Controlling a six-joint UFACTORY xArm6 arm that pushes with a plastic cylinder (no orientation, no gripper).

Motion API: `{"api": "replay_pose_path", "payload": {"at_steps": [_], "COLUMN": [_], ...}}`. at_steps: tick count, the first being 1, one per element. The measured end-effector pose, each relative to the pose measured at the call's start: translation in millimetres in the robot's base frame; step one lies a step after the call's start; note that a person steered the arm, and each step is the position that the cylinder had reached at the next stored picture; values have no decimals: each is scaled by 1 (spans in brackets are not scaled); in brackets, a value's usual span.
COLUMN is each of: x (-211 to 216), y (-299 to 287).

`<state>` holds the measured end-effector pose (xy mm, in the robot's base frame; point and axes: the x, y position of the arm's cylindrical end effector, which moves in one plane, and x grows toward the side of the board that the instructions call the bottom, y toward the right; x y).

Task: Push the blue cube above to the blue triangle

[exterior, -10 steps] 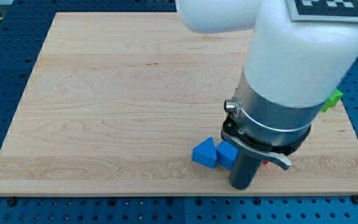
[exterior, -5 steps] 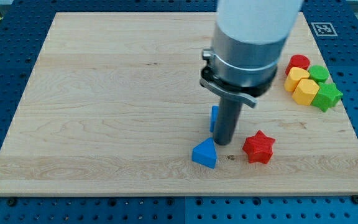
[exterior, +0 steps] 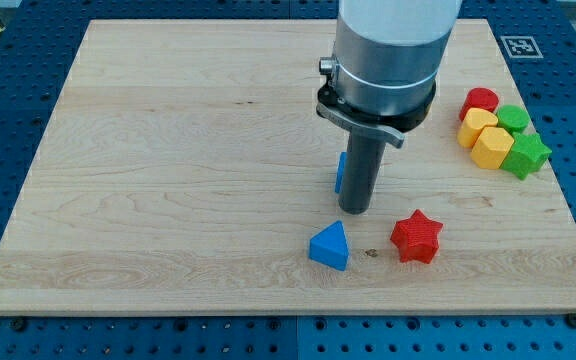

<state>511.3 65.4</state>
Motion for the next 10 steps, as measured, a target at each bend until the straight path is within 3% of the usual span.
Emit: {"api": "replay_pose_path", "payload": {"at_steps": [6, 8, 10], "x": [-14, -10, -55], "y": [-11, 21, 2]}}
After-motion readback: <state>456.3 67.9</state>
